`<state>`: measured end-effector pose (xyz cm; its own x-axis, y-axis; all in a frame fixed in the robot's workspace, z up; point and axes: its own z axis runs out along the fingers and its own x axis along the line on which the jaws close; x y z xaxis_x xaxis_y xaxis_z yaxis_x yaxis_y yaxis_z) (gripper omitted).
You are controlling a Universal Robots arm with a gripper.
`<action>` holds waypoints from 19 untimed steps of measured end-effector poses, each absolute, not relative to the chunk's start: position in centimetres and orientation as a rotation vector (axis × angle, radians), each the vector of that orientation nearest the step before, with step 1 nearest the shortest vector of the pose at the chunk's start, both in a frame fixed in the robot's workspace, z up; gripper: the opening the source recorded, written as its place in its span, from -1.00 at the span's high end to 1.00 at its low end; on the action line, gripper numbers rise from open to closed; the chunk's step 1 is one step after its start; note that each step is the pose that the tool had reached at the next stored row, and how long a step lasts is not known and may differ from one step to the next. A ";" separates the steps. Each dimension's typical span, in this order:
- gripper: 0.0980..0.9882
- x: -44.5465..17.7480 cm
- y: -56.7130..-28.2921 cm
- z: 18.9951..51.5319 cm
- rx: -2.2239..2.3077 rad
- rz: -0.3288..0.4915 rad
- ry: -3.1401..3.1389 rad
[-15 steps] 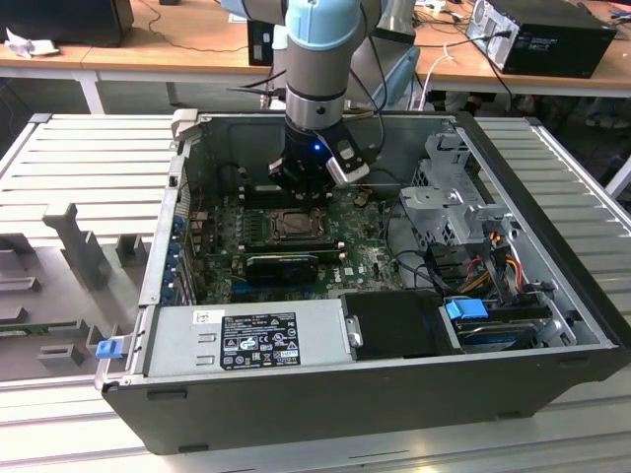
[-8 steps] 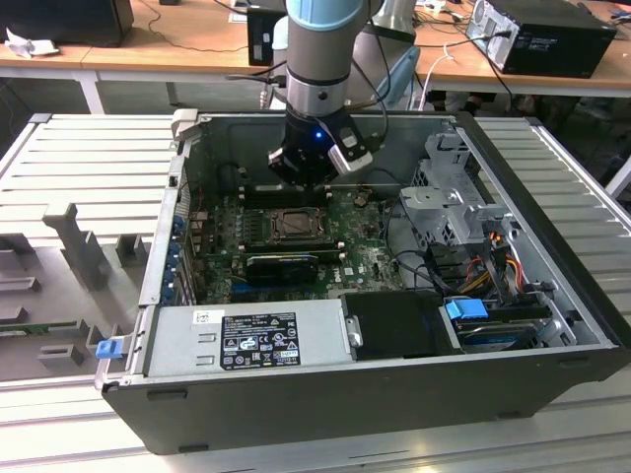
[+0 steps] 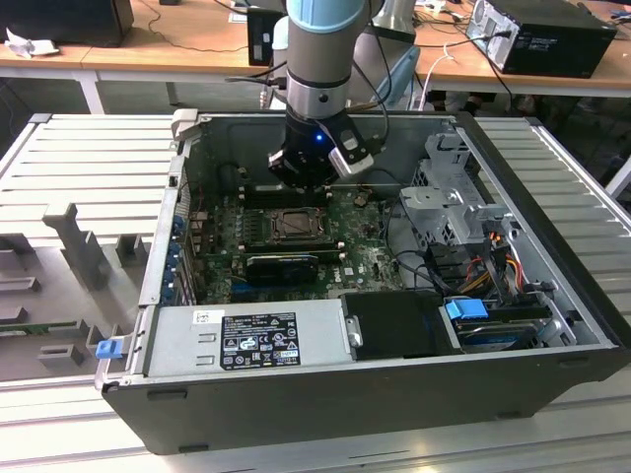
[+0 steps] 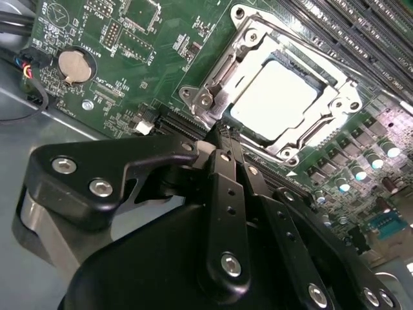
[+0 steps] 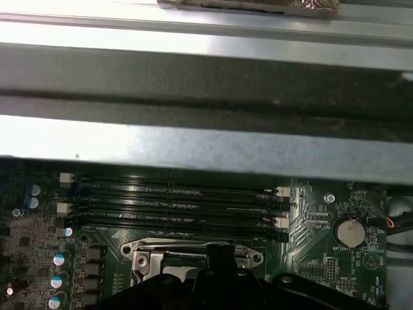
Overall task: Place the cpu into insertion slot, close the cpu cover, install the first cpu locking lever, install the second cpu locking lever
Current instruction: 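Install the first cpu locking lever, then install the second cpu locking lever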
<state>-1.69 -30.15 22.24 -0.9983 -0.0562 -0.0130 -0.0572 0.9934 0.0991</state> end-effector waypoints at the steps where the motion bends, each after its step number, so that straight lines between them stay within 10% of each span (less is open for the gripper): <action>1: 0.98 -1.7 -30.2 22.2 -0.089 0.156 3.126; 19: 0.98 -1.7 -32.5 23.8 -0.089 0.153 3.127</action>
